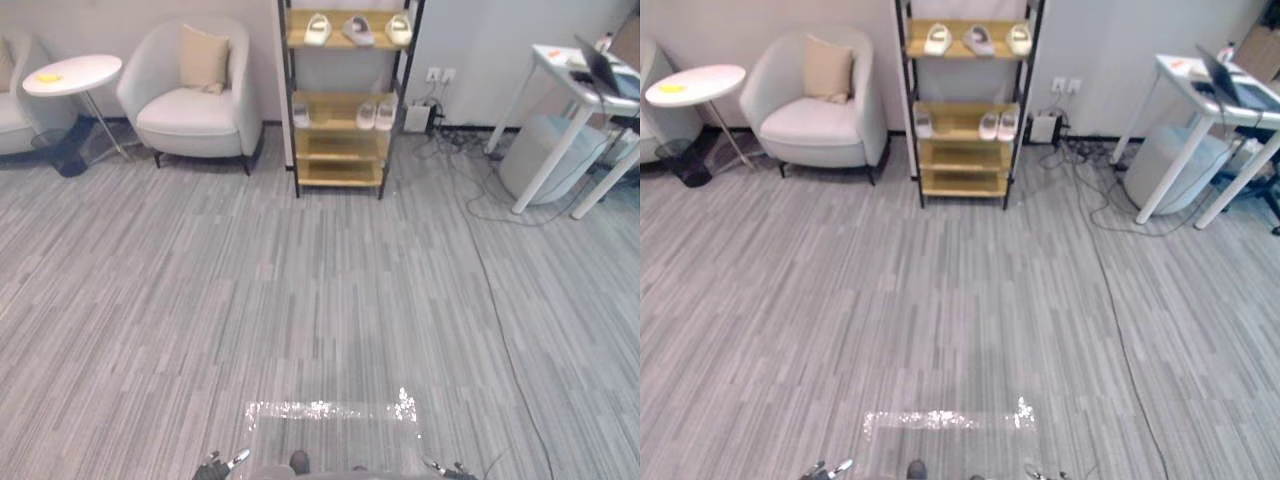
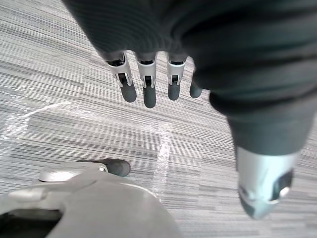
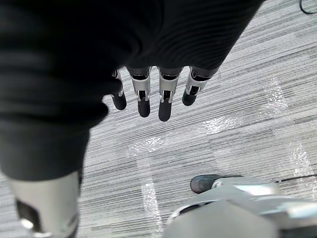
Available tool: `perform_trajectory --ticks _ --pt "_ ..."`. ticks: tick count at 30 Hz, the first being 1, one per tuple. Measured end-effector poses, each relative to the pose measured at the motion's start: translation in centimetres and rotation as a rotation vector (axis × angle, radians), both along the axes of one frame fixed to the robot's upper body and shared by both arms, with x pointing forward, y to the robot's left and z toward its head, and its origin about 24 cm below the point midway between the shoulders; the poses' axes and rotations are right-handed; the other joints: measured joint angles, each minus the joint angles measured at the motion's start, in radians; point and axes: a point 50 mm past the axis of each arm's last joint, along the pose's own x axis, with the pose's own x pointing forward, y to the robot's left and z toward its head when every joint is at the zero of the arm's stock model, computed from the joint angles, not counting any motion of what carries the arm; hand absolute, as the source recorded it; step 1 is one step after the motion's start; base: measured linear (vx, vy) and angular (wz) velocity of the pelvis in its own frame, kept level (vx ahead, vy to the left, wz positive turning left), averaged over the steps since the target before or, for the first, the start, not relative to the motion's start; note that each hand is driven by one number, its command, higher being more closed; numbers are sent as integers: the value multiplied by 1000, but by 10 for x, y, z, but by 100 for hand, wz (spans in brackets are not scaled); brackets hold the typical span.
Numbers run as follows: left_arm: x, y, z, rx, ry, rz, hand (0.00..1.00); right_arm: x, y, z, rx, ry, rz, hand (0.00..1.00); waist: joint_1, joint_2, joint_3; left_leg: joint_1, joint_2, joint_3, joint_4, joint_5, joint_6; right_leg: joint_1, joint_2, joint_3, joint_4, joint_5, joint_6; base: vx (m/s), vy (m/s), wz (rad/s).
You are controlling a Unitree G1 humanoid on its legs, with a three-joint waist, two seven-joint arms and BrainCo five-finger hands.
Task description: Organize the slippers on the shoe rack
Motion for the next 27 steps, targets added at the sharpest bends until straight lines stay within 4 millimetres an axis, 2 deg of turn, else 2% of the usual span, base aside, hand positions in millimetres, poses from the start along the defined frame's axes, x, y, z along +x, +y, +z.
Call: perform_trajectory --ticks 4,9,11,27 --pt "2 0 0 3 1 -13 0 15 2 2 -13 -28 40 0 4 0 2 29 2 -1 -30 0 0 23 7 -9 -16 0 1 87 -31 -1" --pt "12 -3 1 10 -14 -55 0 30 19 3 23 -70 62 0 27 3 12 35 0 -3 -37 0 0 32 6 -13 -28 -2 4 35 -13 2" --pt "14 -3 1 11 -24 -59 0 37 20 5 19 -85 73 0 27 3 21 37 -2 -6 -38 0 0 34 3 -19 -27 -4 8 -15 0 5" --pt "17 -1 3 21 -37 -72 0 41 24 5 22 -91 89 0 29 -8 34 43 -18 -22 -71 15 2 36 -10 -36 -41 -7 12 4 1 3"
